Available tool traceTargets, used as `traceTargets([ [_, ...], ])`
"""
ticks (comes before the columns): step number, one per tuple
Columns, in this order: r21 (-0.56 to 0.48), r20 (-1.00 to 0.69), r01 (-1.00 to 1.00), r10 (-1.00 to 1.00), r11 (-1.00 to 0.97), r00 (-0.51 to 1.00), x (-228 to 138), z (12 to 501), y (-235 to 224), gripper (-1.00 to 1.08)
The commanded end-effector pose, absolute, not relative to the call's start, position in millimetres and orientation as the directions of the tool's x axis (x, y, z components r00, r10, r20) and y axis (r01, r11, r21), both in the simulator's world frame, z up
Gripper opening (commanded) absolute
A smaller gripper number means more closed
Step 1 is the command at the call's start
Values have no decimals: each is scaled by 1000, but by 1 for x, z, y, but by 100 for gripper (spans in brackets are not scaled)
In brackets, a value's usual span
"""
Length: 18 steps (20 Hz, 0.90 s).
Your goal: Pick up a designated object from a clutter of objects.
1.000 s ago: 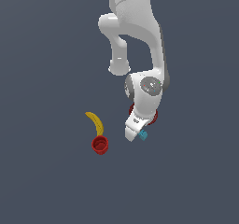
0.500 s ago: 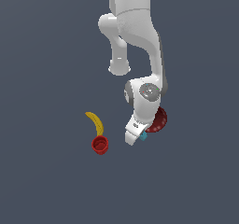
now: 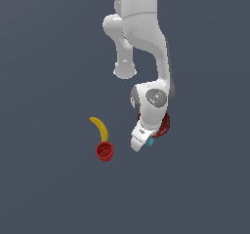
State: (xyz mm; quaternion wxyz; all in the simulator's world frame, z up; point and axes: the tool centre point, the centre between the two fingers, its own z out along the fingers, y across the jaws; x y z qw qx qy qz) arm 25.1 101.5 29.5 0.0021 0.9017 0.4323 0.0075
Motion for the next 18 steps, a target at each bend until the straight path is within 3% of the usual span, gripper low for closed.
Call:
traceTargets([
  [1, 0, 0, 778, 778, -628, 628, 20, 22, 99, -100],
  [18, 12, 11, 779, 779, -627, 627, 16, 94, 83, -100],
])
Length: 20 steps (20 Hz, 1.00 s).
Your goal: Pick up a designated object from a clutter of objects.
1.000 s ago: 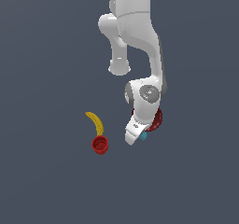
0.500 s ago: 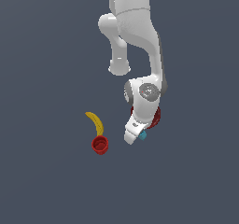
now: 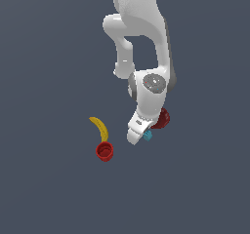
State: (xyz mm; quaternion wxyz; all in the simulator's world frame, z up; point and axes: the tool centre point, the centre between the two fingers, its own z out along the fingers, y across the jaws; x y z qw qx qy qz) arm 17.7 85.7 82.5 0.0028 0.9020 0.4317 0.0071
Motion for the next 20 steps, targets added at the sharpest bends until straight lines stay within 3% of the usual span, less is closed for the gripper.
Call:
traceTargets([
  [1, 12, 11, 779, 779, -627, 627, 15, 102, 81, -100],
  [20, 3, 7, 780, 780, -626, 626, -13, 303, 28, -100],
])
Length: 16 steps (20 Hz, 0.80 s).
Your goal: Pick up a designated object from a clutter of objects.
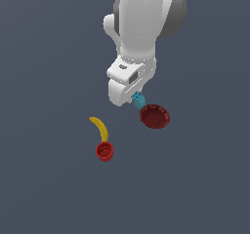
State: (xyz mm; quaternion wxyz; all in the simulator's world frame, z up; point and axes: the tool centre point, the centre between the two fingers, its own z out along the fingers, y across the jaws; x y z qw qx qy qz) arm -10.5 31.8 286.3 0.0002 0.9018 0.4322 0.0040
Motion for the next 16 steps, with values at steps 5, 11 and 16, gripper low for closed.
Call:
traceTargets([
  [5, 1, 5, 779, 779, -626, 626, -19, 354, 14, -100],
  [11, 1, 3, 779, 779, -627, 627, -23, 403, 0, -100],
  [16, 0, 1, 779, 779, -628, 628, -24, 430, -7, -100],
])
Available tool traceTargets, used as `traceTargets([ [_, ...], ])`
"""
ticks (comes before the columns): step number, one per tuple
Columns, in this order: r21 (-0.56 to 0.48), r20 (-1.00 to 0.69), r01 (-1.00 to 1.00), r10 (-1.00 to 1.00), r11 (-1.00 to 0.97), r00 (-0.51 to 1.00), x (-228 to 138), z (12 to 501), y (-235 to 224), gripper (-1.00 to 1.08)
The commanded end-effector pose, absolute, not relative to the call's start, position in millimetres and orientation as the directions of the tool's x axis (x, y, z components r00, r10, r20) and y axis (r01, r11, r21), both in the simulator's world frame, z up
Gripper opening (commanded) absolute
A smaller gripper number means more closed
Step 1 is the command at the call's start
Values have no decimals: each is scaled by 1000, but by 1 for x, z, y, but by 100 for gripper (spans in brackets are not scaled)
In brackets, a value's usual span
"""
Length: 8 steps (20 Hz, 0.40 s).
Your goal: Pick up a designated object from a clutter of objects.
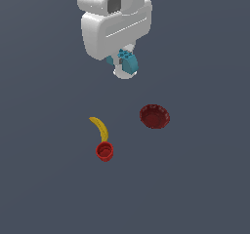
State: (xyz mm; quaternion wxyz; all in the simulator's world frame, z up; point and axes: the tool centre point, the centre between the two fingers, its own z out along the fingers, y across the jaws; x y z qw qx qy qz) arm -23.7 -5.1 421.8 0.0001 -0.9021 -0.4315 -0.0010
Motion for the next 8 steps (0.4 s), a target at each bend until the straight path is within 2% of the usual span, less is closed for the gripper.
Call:
traceTargets([
  [1, 0, 1, 779, 779, -628, 628, -24, 433, -8, -100],
  [8, 0, 0, 778, 778, -628, 628, -24, 446, -12, -100],
])
